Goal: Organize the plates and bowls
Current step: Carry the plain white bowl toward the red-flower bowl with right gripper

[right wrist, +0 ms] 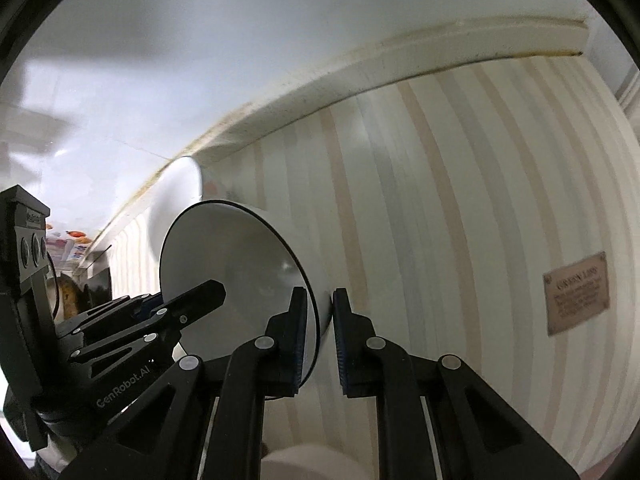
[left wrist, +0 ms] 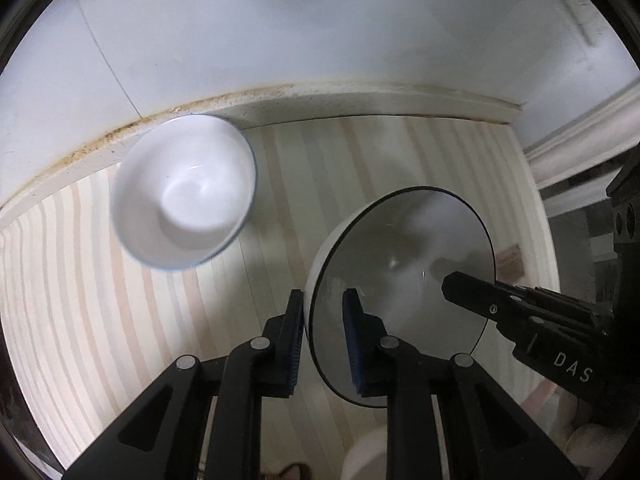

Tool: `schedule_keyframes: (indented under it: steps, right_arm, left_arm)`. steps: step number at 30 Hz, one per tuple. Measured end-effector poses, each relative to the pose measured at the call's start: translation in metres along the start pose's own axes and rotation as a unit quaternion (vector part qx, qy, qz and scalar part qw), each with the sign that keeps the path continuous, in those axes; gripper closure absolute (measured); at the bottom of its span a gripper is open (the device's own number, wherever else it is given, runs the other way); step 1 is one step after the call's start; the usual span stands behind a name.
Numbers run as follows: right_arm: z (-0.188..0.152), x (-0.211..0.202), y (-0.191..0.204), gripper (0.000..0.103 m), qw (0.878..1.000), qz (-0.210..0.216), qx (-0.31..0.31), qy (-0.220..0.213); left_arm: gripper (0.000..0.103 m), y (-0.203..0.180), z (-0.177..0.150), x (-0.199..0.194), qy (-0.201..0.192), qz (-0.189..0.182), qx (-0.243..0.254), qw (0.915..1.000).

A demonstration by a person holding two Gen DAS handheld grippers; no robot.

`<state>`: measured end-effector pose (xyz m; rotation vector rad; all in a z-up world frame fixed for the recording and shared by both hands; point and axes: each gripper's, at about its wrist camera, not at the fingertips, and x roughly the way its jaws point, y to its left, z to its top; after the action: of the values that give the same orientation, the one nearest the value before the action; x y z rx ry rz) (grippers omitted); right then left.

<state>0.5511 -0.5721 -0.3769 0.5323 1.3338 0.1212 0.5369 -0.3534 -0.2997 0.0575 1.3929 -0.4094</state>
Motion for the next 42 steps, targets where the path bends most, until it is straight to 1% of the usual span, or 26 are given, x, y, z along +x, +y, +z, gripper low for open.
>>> schedule_keyframes:
  steps: [3, 7, 12, 17, 22, 29, 31, 37, 42]
  right_arm:
    - [-0.012, -0.021, 0.005, 0.088, 1.000, 0.002, -0.004, -0.010]
    - [-0.037, -0.043, 0.011, 0.088, 1.000, 0.001, -0.009, -0.016]
    - [-0.079, -0.062, 0.014, 0.088, 1.000, 0.003, -0.007, -0.012]
    - [-0.124, -0.074, 0.010, 0.088, 1.000, 0.001, 0.003, 0.000]
    - [-0.161, -0.072, -0.003, 0.088, 1.000, -0.004, 0.019, 0.019]
    - [-0.182, -0.052, -0.017, 0.088, 0.998, -0.017, 0.031, 0.043]
    - [-0.186, -0.048, -0.022, 0.088, 0.998, -0.017, 0.037, 0.050]
    - [-0.193, -0.038, -0.027, 0.088, 0.997, -0.024, 0.046, 0.065]
    - [-0.191, -0.031, -0.025, 0.088, 0.996, -0.031, 0.046, 0.073]
  left_arm:
    - [0.086, -0.006, -0.014, -0.019, -0.009, 0.001, 0.010, 0.9999]
    - [0.086, -0.011, -0.037, -0.040, -0.015, -0.003, 0.021, 0.9997]
    - [0.086, -0.018, -0.064, -0.054, -0.010, -0.011, 0.035, 0.9993]
    - [0.086, -0.024, -0.090, -0.051, 0.009, -0.018, 0.053, 0.9984]
    - [0.086, -0.034, -0.108, -0.031, 0.037, -0.018, 0.068, 0.9968]
    - [0.086, -0.045, -0.122, -0.002, 0.069, 0.001, 0.087, 0.9939]
    - [0.086, -0.045, -0.129, -0.002, 0.073, 0.005, 0.092, 0.9930]
    - [0.086, -0.050, -0.132, 0.010, 0.078, 0.025, 0.112, 0.9902]
    - [0.086, -0.048, -0.132, 0.018, 0.087, 0.031, 0.112, 0.9894]
